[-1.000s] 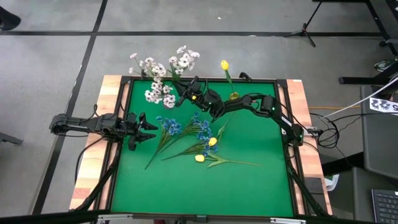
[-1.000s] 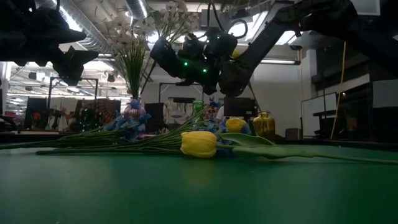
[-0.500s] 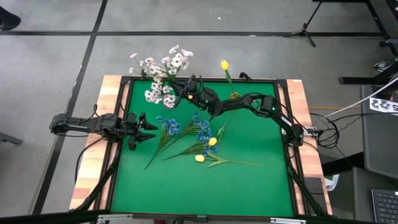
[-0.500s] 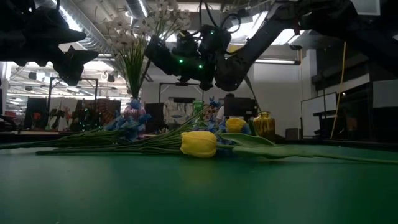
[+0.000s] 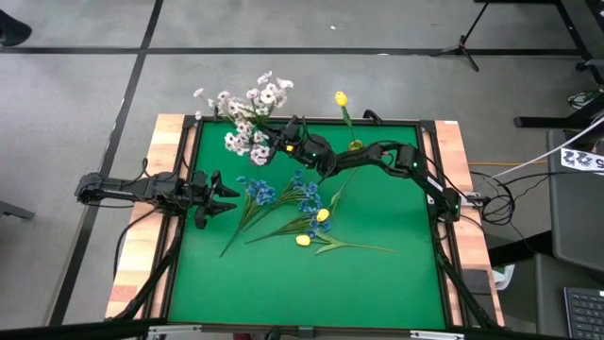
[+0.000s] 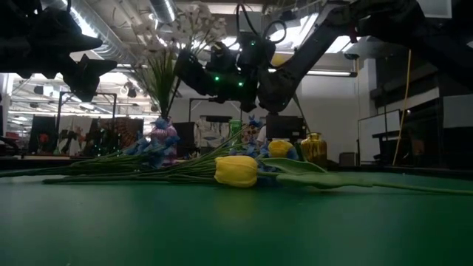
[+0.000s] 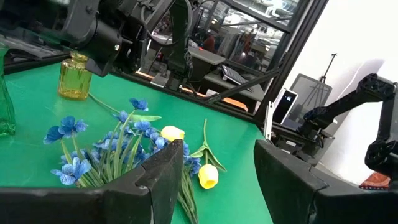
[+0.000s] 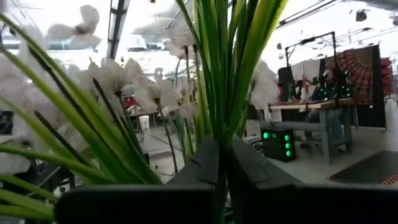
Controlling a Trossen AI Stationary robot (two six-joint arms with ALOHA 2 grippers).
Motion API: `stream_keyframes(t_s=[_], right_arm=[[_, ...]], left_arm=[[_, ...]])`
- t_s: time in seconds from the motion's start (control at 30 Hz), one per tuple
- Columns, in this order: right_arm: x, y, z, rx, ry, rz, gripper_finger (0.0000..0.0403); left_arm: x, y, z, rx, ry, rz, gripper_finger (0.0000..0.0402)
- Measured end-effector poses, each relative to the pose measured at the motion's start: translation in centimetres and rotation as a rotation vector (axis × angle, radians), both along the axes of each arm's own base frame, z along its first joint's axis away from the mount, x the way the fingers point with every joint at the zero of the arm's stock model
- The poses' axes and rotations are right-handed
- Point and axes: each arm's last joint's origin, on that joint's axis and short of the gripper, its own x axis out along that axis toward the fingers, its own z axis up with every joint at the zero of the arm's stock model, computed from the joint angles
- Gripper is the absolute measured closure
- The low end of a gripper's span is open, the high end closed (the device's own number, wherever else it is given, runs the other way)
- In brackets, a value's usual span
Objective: Sort flowers into vase by color
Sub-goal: Put the white flower into the violet vase
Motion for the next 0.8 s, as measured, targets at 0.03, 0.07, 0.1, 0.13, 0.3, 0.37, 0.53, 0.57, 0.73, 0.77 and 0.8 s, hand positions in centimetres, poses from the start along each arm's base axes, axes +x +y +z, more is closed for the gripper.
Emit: stream_keyframes(t_s=[0.03,0.07,0.1,0.13,0.3,0.37,0.53,0.57,0.73,0.77,0.8], right_arm=[[0.1,0.0,-0.2,0.007,0.023,0.002,0.0390],[0.2,-0.1,-0.4,0.013,0.048,0.003,0.0389],[0.2,-0.1,-0.6,0.018,0.068,0.005,0.0389],[0.3,-0.1,-0.8,0.023,0.084,0.005,0.0389],[0.3,-0.1,-1.0,0.029,0.108,0.007,0.0388],[0.3,-0.1,-1.1,0.030,0.114,0.007,0.0388],[0.5,-0.1,-1.7,0.064,0.175,0.012,0.0383],[0.5,-0.1,-1.8,0.074,0.182,0.013,0.0379],[0.5,-0.1,-2.0,0.080,0.195,0.004,0.0340],[0.5,-0.1,-1.9,0.077,0.195,0.004,0.0327],[0.5,-0.1,-1.9,0.073,0.194,0.002,0.0313]], left_arm=[[0.0,0.0,0.0,0.000,0.000,0.001,0.0208],[0.0,0.0,0.0,0.000,0.000,0.001,0.0208],[0.0,0.0,0.0,0.000,0.000,0.001,0.0208],[0.0,0.0,0.0,0.000,0.000,0.001,0.0208],[0.0,0.0,0.0,0.008,0.000,0.001,0.0208],[0.0,0.0,0.0,0.008,0.000,0.001,0.0208],[0.0,0.0,0.0,0.008,0.000,0.002,0.0208],[0.0,0.0,0.0,0.008,-0.001,0.001,0.0208],[0.0,0.0,0.0,0.008,0.000,0.002,0.0208],[0.0,0.0,0.0,0.007,-0.001,0.002,0.0208],[0.0,0.0,0.0,0.008,-0.001,0.002,0.0208]])
